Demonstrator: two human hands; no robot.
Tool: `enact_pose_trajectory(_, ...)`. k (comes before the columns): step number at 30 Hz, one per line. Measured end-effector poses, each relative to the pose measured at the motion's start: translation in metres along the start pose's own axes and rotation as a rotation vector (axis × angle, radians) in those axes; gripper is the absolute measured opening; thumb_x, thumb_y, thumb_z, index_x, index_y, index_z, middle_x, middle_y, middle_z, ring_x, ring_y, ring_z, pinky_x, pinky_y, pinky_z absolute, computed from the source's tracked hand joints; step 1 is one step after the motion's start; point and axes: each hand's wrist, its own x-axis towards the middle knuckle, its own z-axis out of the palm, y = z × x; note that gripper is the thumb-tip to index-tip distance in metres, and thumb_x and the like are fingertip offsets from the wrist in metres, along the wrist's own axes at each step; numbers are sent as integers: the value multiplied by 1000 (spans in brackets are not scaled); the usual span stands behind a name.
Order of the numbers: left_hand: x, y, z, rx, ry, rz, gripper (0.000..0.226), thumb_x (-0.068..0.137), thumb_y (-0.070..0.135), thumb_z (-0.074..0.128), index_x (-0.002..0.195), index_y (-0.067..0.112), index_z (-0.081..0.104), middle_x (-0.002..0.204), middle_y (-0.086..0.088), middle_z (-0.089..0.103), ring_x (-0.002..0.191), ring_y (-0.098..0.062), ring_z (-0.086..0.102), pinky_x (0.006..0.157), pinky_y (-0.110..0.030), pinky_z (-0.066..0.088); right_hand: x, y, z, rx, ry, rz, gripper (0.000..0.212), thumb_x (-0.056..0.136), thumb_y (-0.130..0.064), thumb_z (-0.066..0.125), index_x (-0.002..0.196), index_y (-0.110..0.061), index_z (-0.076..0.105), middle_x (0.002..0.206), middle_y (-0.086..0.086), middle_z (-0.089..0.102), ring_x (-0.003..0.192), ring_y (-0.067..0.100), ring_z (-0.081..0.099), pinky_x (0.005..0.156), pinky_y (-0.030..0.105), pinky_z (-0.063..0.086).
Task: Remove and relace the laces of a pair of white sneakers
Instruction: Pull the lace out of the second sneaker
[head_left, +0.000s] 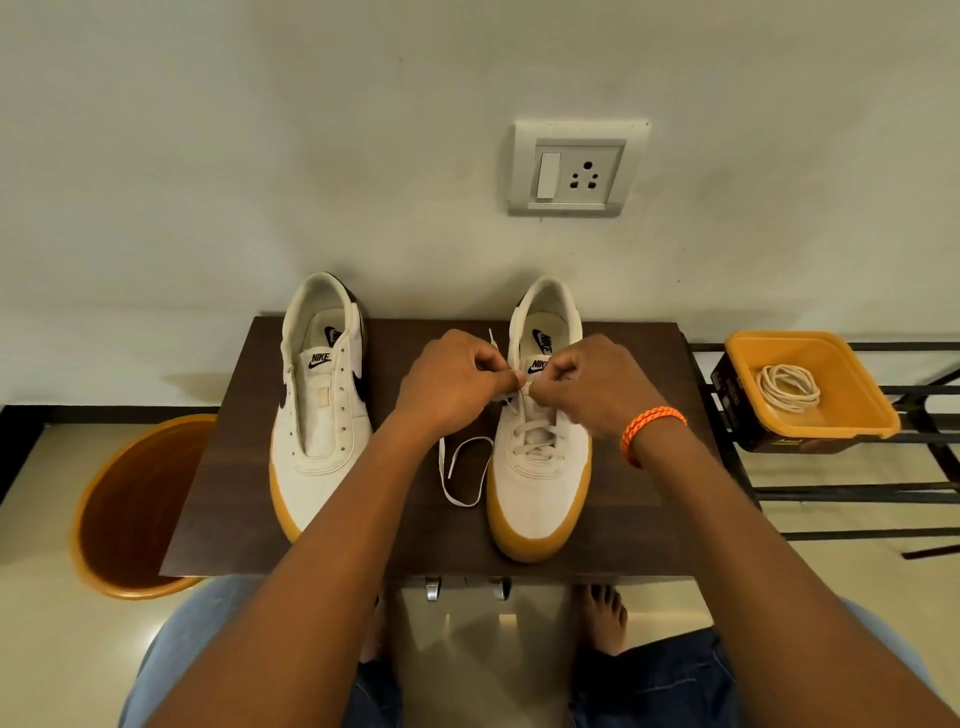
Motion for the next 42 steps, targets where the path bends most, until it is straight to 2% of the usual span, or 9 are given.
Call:
enact_pose_trajectory(4, 2, -2, 0, 19, 6, 3, 20, 90, 44, 80, 80, 28, 80, 81, 12, 76, 80, -10, 70, 77, -40, 59, -1, 13, -24, 64, -2, 43, 26, 86, -27, 77, 62, -16, 75, 53, -9, 66, 47, 0, 55, 55, 18, 41)
enact_pose_trajectory(9, 4, -3, 0, -18, -20, 10, 18, 90, 45, 80, 83, 28, 80, 80, 12, 77, 78, -9, 73, 78, -39, 61, 1, 5, -13, 29, 130, -52, 7, 87, -28, 74, 87, -28, 81, 55, -17, 62, 54, -1, 61, 61, 16, 48)
enact_pose_trajectory(12, 3, -2, 0, -15, -10, 17, 18, 89, 45, 81, 85, 27, 81, 78, 10, 77, 75, -8, 74, 80, -42, 63, 2, 1, 7, -124, 50, -86, 15, 86, -32, 73, 97, -28, 82, 85, -7, 74, 76, 9, 68, 76, 31, 60)
enact_pose_trajectory(14, 3, -2, -1, -14, -10, 13, 19, 89, 46, 81, 85, 27, 82, 79, 10, 77, 77, -9, 74, 82, -48, 64, 2, 2, 16, -205, 55, -86, 15, 87, -33, 72, 97, -26, 81, 96, 1, 75, 82, 19, 68, 75, 34, 59)
enact_pose_trajectory(24, 1, 2, -3, 7, 3, -10, 20, 89, 47, 81, 83, 28, 82, 76, 13, 77, 72, -10, 74, 79, -47, 64, -2, 8, -32, 49, 155, -21, 23, 80, -23, 75, 59, -15, 73, 57, -2, 70, 52, 6, 62, 60, 28, 54)
enact_pose_trajectory(29, 2, 3, -3, 4, 2, -19, 21, 87, 49, 82, 80, 29, 82, 76, 12, 76, 73, -13, 74, 79, -49, 64, -3, 7, -26, -24, 206, -112, 13, 80, -29, 71, 90, -30, 80, 59, -11, 63, 60, 7, 60, 67, 32, 56)
enact_pose_trajectory(34, 2, 0, -3, 5, 10, -9, 23, 83, 53, 83, 79, 30, 82, 75, 13, 76, 75, -12, 74, 79, -49, 64, -1, 0, 13, -259, 20, -132, 21, 90, -36, 72, 107, -28, 81, 102, 0, 77, 87, 19, 71, 82, 39, 62)
enact_pose_trajectory(38, 3, -2, -3, -9, 4, -15, 20, 85, 49, 82, 80, 30, 83, 77, 12, 77, 76, -12, 74, 82, -50, 63, 0, 1, 0, -155, 42, -141, 16, 89, -27, 71, 79, -21, 81, 77, -1, 75, 70, 16, 68, 71, 36, 60)
enact_pose_trajectory(42, 3, 1, -2, 7, 0, -19, 23, 87, 52, 81, 81, 30, 82, 75, 13, 77, 70, -11, 74, 80, -48, 64, -5, 3, -30, 56, 265, -37, 25, 78, -31, 66, 58, -16, 71, 54, 0, 67, 59, 22, 67, 62, 35, 57)
